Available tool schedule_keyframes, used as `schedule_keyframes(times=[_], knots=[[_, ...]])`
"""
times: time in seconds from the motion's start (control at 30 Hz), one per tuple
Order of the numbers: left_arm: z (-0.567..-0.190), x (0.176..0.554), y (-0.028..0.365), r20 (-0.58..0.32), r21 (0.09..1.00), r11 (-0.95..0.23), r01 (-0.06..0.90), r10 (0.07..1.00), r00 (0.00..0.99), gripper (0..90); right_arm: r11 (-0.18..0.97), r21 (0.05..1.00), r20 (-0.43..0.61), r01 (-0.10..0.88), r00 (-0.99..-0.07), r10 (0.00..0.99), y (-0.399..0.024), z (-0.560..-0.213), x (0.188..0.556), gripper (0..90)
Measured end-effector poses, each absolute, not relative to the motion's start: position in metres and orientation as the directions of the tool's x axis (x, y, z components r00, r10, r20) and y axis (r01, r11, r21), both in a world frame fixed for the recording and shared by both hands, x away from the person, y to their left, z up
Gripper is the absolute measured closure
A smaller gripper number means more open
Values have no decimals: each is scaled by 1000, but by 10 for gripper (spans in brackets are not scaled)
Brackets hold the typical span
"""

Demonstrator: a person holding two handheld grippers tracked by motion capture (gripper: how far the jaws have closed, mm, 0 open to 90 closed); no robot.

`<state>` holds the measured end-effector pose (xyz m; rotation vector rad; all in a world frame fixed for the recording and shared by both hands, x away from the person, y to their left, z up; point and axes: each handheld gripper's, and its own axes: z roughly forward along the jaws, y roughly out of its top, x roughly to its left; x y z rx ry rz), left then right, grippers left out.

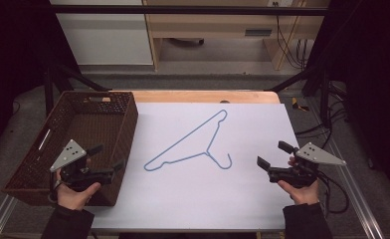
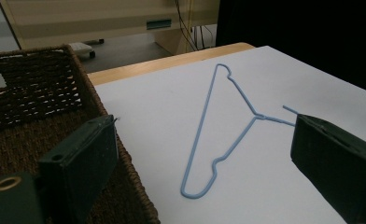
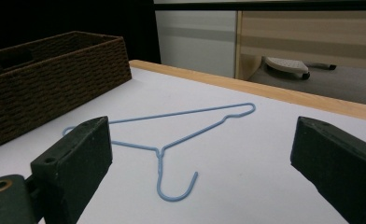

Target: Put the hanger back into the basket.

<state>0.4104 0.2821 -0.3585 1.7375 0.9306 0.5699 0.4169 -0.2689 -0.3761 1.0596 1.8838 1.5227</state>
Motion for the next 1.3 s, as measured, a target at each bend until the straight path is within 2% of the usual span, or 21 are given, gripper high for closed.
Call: schedule_keyframes(times=[0.8,1.3], knots=[[-359,414,226,-3,904,-293,311,723,691,80,90,960,83,264,-579,811,-265,-377,417,52],[-369,445,178,45,826,-450,338,652,757,92,99,958,78,268,-579,812,-264,-377,418,50]])
